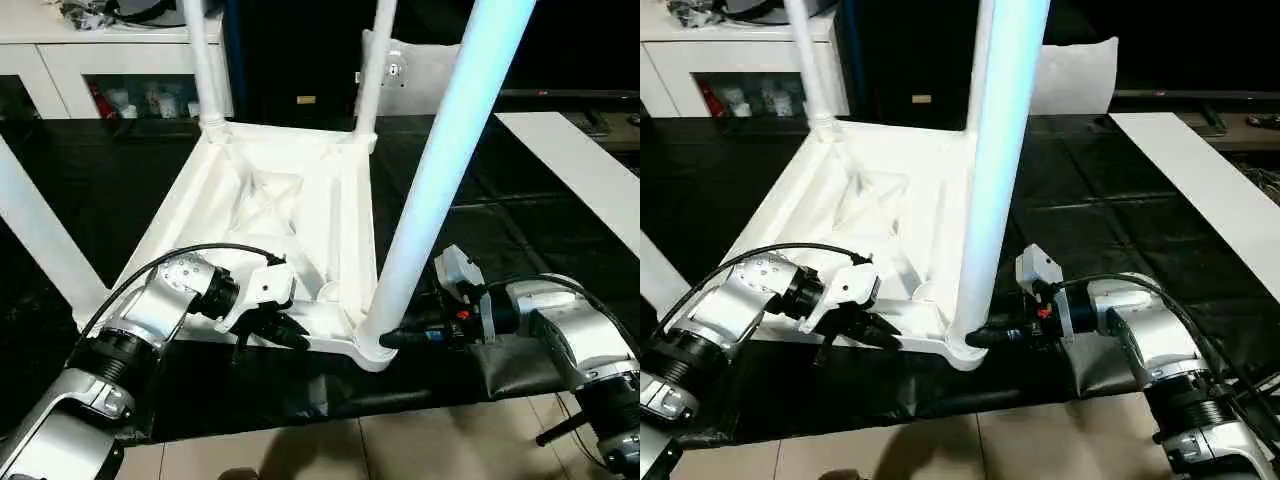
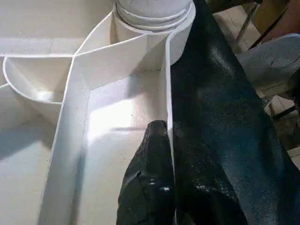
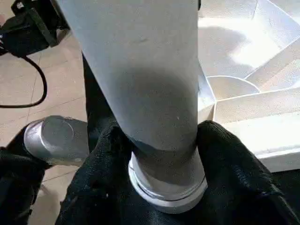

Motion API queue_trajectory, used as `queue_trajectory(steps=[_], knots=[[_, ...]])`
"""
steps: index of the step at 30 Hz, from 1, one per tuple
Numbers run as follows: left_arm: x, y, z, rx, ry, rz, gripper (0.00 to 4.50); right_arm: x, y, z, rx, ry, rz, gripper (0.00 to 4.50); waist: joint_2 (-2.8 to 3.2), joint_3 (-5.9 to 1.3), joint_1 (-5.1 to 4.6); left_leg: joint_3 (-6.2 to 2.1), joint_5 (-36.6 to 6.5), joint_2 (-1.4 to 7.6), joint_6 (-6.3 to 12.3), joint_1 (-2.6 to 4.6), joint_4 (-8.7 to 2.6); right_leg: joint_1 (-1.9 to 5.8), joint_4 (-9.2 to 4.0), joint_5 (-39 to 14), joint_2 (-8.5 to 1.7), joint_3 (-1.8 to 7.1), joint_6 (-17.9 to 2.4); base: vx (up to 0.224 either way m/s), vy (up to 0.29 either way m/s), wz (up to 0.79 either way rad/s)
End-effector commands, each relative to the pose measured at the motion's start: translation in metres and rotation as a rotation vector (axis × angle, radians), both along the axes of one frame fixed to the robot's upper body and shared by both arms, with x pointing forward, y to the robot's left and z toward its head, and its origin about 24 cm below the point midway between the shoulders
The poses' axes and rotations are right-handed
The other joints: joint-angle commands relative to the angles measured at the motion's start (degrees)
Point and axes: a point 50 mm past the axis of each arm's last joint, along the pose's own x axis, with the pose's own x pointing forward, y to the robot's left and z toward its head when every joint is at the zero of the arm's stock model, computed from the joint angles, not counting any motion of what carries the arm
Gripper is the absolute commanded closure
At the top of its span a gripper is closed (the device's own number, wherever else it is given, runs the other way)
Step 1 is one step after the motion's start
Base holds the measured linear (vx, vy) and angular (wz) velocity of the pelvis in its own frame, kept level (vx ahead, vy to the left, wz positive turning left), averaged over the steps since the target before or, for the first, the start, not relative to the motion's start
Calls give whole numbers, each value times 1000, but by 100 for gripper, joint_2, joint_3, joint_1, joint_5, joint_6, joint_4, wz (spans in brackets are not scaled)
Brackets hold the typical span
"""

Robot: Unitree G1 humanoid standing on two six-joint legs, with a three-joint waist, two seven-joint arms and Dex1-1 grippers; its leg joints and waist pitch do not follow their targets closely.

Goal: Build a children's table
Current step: Rotate leg to tighten

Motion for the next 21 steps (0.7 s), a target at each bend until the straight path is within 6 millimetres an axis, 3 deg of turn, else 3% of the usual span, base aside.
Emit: queue_trajectory(steps=[1, 3, 7, 9, 11, 12, 13, 14, 15, 17, 19, 20, 21], knots=[[2, -8, 2, -16, 6, -1, 450, -3, 8, 1, 48, 27, 22, 257, -41, -409, -26, 1, -548, 242, 342, -12, -411, 373, -421, -2032, -422, 386, -637, 0, 0, 0], [9, -12, 3, -42, -5, 125, 450, -3, 17, -1, 63, 36, -40, 259, -49, -395, -34, 4, -580, 241, 313, -5, -420, 367, -436, -2101, -413, 386, -598, 0, 0, 0], [18, -20, 8, -70, -35, 256, 450, 8, 31, -9, 33, 11, -220, 260, -52, -354, -80, 3, -842, 182, 135, 18, -425, 341, -554, -2824, -416, 337, -336, 0, 0, 0], [21, -27, 13, -110, -39, 321, 450, 17, 39, -9, 45, 7, -329, 260, -58, -321, -209, -20, -1233, 115, 25, 34, -389, 343, -704, -3581, -415, 207, 44, 0, 0, 0], [23, -33, 16, -136, -42, 366, 450, 22, 46, -9, 47, 0, -403, 260, -42, -331, -322, -40, -1336, 102, 1, 48, -361, 344, -769, -3712, -410, 122, 193, 0, 0, 0], [25, -41, 20, -159, -48, 415, 450, 28, 53, -10, 45, -1, -491, 261, -23, -352, -373, -52, -1348, 104, 48, 12, -364, 403, -802, -3617, -410, 71, 281, 0, 0, 0], [26, -52, 23, -177, -61, 470, 450, 34, 62, -9, 37, -6, -596, 261, 33, -364, -433, -75, -1330, 191, 31, 25, -405, 404, -773, -3276, -417, 68, 140, 0, 0, 0], [27, -55, 24, -181, -65, 486, 450, 35, 64, -9, 34, -8, -626, 261, 9, -369, -477, -91, -1310, 215, 7, -11, -416, 425, -764, -3128, -429, 60, 93, 0, 0, 0], [27, -60, 24, -189, -73, 507, 450, 38, 68, -8, 34, -17, -674, 261, 31, -373, -496, -109, -1422, 215, 1, 5, -415, 428, -769, -3067, -428, 28, 89, 0, 0, 0], [27, -69, 25, -204, -91, 548, 450, 43, 74, -6, 42, -47, -754, 261, 9, -378, -546, -84, -1367, 185, 52, 22, -407, 400, -771, -2914, -440, 67, -14, 0, 0, 0], [27, -77, 24, -205, -110, 572, 450, 45, 79, -4, 41, -68, -796, 261, 7, -385, -546, -78, -1202, 195, 120, -6, -427, 402, -715, -2676, -437, 125, -121, 0, 0, 0], [27, -78, 24, -204, -112, 573, 450, 45, 79, -4, 48, -66, -795, 206, 10, -404, -529, -77, -1042, 203, 151, -17, -437, 416, -662, -2414, -445, 172, -234, 0, 0, 0], [27, -78, 23, -197, -124, 577, 450, 44, 80, 0, 107, -58, -789, 206, 4, -412, -529, -76, -947, 213, 178, -35, -442, 427, -622, -2237, -440, 195, -290, 0, 0, 0]])
